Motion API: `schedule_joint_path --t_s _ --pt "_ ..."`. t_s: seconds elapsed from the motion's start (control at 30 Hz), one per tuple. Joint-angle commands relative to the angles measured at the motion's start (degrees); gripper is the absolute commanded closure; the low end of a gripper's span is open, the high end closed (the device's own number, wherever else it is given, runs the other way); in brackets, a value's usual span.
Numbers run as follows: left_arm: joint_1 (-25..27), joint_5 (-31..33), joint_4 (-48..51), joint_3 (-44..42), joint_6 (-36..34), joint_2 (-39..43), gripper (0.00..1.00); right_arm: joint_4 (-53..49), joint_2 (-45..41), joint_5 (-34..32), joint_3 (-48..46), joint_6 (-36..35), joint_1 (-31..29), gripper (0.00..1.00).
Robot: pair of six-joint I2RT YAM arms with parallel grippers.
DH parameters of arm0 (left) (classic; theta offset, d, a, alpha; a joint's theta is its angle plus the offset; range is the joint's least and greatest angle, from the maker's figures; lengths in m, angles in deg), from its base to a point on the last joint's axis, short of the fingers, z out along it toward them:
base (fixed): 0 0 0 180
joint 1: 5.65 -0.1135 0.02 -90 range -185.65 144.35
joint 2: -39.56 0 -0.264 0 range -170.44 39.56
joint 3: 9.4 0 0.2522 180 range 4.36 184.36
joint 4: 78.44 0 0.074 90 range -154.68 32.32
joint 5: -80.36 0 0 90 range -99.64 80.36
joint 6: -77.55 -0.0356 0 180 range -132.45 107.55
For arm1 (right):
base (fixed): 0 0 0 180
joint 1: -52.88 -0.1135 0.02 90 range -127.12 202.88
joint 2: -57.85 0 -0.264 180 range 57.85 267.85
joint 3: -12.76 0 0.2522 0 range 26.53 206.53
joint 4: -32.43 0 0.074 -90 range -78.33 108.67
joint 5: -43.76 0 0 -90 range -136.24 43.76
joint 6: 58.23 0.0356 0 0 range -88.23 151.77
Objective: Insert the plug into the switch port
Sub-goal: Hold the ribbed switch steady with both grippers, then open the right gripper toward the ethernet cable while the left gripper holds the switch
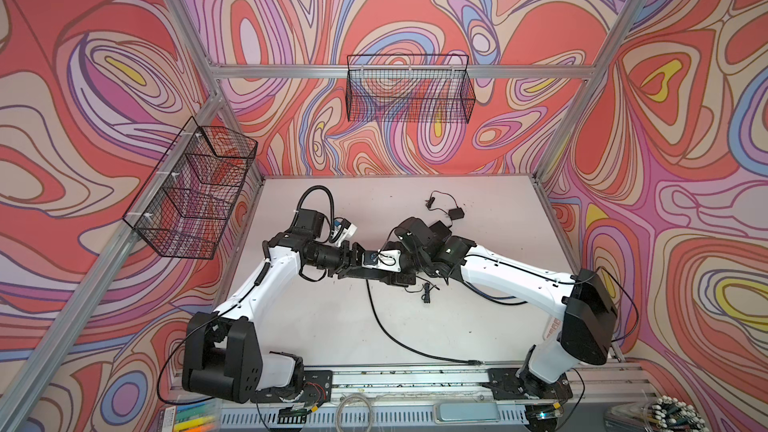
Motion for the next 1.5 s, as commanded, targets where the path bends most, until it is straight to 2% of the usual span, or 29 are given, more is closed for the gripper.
schedule_joint_path --t_s 0.0,0.13,0.23,0.53,0.57,0.63,0.67,1.0,1.03,1.3,1.47 --pt "0.2 -1.5 2.0 0.5 -1.7 0.2 0.38 1.3 0.9 1.3 2.8 -1.5 -0.4 0.60" --pt "0.3 -1.9 1.8 0.4 -1.6 0.2 0.40 0.5 1.4 1.1 3.9 -1.9 -0.4 0.60" --pt "0.4 -2.0 1.9 0.4 -1.7 0.3 0.46 0.0 1.5 1.0 4.6 -2.1 -0.5 0.60" --pt "1.0 -2.0 1.9 0.2 -1.9 0.7 0.71 -0.6 2.1 0.6 5.8 -2.2 -0.4 0.59" --pt "1.2 -1.5 2.0 0.2 -2.0 0.7 0.73 -0.4 2.1 0.4 5.9 -1.8 -0.4 0.57" --pt "1.2 -0.4 2.4 0.2 -2.0 0.4 0.77 0.3 2.0 -0.7 6.0 0.0 -0.4 0.44" --pt "1.2 0.1 2.5 0.1 -2.0 0.3 0.78 0.4 2.0 -1.1 6.0 0.9 -0.4 0.41" --pt "1.2 2.8 -1.9 -0.9 2.6 2.0 0.83 3.9 -4.9 -8.5 -1.2 11.2 -0.1 0.18" --pt "1.2 2.9 -2.9 -1.1 3.4 2.2 0.84 4.3 -6.1 -9.6 -2.3 12.9 -0.1 0.02" --pt "1.1 4.0 -11.9 -3.1 9.5 2.2 0.84 7.3 -16.0 -14.2 -11.2 24.4 0.5 0.01" --pt "1.2 8.2 -18.4 -2.6 14.4 1.4 0.85 4.6 -22.5 -12.7 -14.0 34.5 0.6 0.02"
